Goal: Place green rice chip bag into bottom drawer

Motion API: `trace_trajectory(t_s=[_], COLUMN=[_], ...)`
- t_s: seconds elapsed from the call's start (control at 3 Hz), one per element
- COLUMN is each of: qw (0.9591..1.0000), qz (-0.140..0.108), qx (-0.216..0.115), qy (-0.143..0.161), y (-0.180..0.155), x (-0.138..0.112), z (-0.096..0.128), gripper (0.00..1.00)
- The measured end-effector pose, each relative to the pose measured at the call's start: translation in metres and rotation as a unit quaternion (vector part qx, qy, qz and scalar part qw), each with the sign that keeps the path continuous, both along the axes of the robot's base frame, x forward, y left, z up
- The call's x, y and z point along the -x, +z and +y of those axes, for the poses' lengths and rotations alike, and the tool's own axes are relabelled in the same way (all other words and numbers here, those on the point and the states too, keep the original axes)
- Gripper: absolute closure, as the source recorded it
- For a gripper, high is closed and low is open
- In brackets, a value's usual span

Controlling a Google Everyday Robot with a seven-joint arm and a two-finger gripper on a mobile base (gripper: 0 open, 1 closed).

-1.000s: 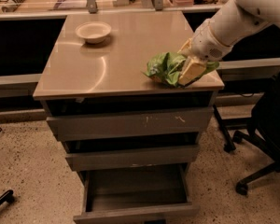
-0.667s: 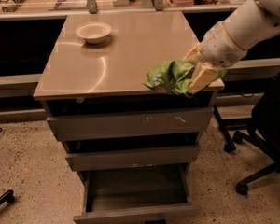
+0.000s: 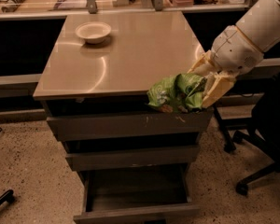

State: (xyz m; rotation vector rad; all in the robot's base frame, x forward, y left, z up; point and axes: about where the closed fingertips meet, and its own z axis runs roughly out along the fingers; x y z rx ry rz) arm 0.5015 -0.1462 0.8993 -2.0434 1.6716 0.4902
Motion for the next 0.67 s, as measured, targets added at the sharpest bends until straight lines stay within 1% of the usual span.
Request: trace_trajectory(t_s=[0.33, 0.67], qw=[0.9995, 0.9955], qz=[-0.013, -0.051], qx=[0.009, 0.009], qy=[0.027, 0.079], y=[0.001, 0.001], x=[0.001, 0.033], z=[0.009, 0.020], gripper=[1.00, 1.00])
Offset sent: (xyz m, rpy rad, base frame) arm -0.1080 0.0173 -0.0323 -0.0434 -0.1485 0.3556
